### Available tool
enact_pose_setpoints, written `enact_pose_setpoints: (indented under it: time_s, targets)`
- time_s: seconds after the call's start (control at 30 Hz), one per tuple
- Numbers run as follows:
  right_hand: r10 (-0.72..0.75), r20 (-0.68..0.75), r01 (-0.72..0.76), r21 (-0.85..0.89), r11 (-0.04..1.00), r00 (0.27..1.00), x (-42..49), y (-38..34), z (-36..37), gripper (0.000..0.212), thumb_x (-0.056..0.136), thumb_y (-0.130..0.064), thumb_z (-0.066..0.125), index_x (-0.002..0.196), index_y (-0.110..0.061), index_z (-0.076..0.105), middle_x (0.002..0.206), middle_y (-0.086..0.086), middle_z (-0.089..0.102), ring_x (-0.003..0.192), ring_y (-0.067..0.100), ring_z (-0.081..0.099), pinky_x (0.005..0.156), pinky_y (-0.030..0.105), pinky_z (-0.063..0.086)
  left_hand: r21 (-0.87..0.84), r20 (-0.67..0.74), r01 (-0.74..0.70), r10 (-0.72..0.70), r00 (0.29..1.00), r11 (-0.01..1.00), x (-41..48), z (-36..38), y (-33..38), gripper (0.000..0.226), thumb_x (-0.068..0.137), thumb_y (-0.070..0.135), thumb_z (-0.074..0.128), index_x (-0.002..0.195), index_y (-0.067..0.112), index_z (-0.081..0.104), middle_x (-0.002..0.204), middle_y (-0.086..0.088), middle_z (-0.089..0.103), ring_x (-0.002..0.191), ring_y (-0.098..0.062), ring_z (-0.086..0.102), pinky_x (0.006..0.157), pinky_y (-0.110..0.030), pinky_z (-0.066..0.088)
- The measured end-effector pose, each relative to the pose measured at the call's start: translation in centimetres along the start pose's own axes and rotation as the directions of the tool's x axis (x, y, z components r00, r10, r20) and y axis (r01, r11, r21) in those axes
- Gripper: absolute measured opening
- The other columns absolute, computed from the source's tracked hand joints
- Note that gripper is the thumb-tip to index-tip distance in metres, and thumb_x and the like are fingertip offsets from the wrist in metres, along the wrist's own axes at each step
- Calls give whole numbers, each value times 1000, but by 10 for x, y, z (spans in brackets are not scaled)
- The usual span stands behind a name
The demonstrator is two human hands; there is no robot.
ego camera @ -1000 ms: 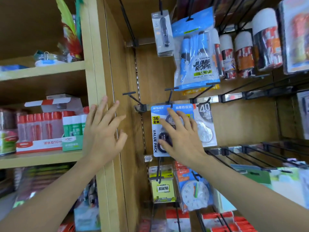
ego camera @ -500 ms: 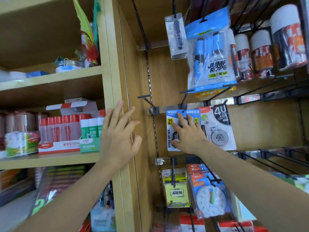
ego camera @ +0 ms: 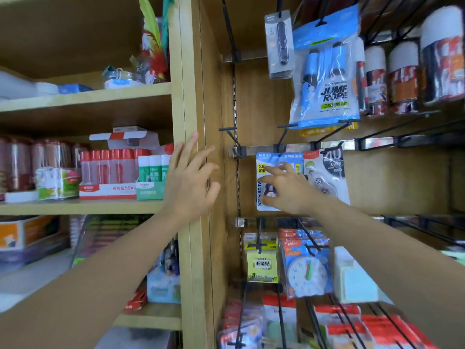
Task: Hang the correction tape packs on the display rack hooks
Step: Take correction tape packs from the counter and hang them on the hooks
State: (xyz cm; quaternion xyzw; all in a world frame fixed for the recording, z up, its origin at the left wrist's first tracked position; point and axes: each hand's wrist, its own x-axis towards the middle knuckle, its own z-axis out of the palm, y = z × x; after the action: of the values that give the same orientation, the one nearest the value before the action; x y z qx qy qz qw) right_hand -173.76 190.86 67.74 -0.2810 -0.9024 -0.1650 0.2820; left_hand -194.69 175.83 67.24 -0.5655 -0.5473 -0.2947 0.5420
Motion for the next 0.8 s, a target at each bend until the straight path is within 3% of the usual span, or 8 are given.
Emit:
enact_pose_setpoints:
  time_s: [0.17,0.27,0.33,0.4,0.53,0.63,0.73,0.8]
  targets:
    - [-67,-122,93,224,970,990,-53,-26,-5,50,91,-44,63,137,-25,56,139,-3,56,127,24,41,105,40,38,-41,71,-18,21,997,999,-16,-4,8,26,80,33,59,101,23,73,146,-3,56,156,-31,11,125,-58,8]
    - [-77,-198,128,256,958,977,-84,-39,-3,44,90,-36,67,132,-23,61,126,-3,65,120,22,47,100,38,43,-212,105,47,-25,994,976,-42,-13,21,25,81,34,57,97,24,73,138,1,62,151,-26,26,122,-59,20]
    - [-77,-258,154,294,943,963,-102,-48,3,39,88,-35,66,125,-22,66,111,-5,70,108,22,53,93,43,48,-307,173,94,-42,984,947,-62,-22,30,27,81,38,53,92,26,75,122,5,70,135,-24,50,111,-58,37]
    - [-41,-315,158,359,920,948,-123,-59,11,37,86,-40,62,119,-24,69,102,-9,70,103,19,56,88,41,50,-382,246,118,-22,969,917,-86,-31,39,27,82,40,52,88,27,75,104,11,74,112,-19,63,98,-48,47]
    - [24,-402,192,488,851,915,-171,-81,41,29,86,-30,67,113,-20,73,97,-12,71,95,11,61,85,31,50,-463,379,177,13,925,868,-152,-42,57,22,87,42,55,89,30,74,89,23,65,91,-9,62,81,-32,50]
    - [67,-354,165,585,794,933,-211,-96,79,27,88,-29,67,112,-19,72,93,-8,72,78,-7,57,77,30,53,-494,495,331,-53,867,804,-214,-44,71,19,86,45,58,89,33,73,85,21,67,85,1,62,73,-28,49]
    - [136,-187,31,689,724,973,-256,-116,130,31,87,-35,60,113,-21,70,93,-9,71,79,1,62,72,32,55,-446,636,496,-126,761,745,-285,-42,90,10,85,40,65,86,33,73,80,31,63,78,16,57,67,-8,38]
    - [180,-49,-88,728,680,983,-287,-131,167,28,86,-35,61,111,-26,70,92,-10,71,78,6,65,69,32,54,-400,741,594,-135,658,698,-336,-37,102,5,88,35,70,86,34,74,82,30,66,82,11,62,69,-10,44]
